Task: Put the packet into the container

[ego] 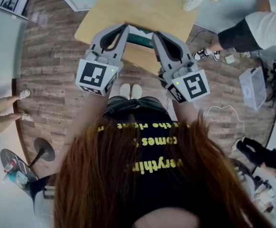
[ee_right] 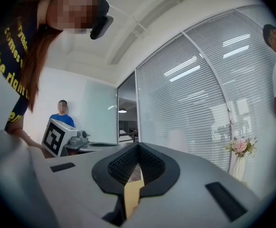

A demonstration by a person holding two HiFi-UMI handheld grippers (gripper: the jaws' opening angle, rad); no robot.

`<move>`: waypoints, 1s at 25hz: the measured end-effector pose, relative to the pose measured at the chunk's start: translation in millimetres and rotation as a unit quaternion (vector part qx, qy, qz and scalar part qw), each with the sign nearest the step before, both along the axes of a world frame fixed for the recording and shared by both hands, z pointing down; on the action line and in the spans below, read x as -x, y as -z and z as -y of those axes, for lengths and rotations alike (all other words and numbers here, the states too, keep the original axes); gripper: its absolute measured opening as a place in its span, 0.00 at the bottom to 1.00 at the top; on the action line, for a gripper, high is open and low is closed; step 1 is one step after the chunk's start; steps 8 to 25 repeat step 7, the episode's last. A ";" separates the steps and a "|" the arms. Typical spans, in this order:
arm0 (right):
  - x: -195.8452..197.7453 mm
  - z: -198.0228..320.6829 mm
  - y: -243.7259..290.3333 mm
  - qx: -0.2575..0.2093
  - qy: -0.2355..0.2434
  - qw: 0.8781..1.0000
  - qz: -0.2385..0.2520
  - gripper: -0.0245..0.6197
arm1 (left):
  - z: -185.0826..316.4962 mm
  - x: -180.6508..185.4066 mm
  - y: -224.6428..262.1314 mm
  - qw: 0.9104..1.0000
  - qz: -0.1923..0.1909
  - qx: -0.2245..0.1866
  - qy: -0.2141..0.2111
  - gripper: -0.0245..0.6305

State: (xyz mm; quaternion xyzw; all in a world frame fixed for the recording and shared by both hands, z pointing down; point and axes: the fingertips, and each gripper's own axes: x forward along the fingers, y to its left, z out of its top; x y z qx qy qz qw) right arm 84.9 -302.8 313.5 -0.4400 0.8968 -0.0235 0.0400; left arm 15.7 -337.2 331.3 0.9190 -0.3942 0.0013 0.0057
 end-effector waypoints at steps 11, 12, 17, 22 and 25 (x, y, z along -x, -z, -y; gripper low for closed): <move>-6.1 -1.3 -1.1 0.001 -0.001 1.000 -0.003 0.06 | -1.1 -8.9 3.4 1.000 -0.003 -0.004 -0.004 0.03; -6.1 -1.3 -1.1 0.001 -0.001 1.000 -0.003 0.06 | -1.1 -8.9 3.4 1.000 -0.003 -0.004 -0.004 0.03; -6.1 -1.3 -1.1 0.001 -0.001 1.000 -0.003 0.06 | -1.1 -8.9 3.4 1.000 -0.003 -0.004 -0.004 0.03; -6.1 -1.3 -1.1 0.001 -0.001 1.000 -0.003 0.06 | -1.1 -8.9 3.4 1.000 -0.003 -0.004 -0.004 0.03; -6.1 -1.3 -1.1 0.001 -0.001 1.000 -0.003 0.06 | -1.1 -8.9 3.4 1.000 -0.003 -0.004 -0.004 0.03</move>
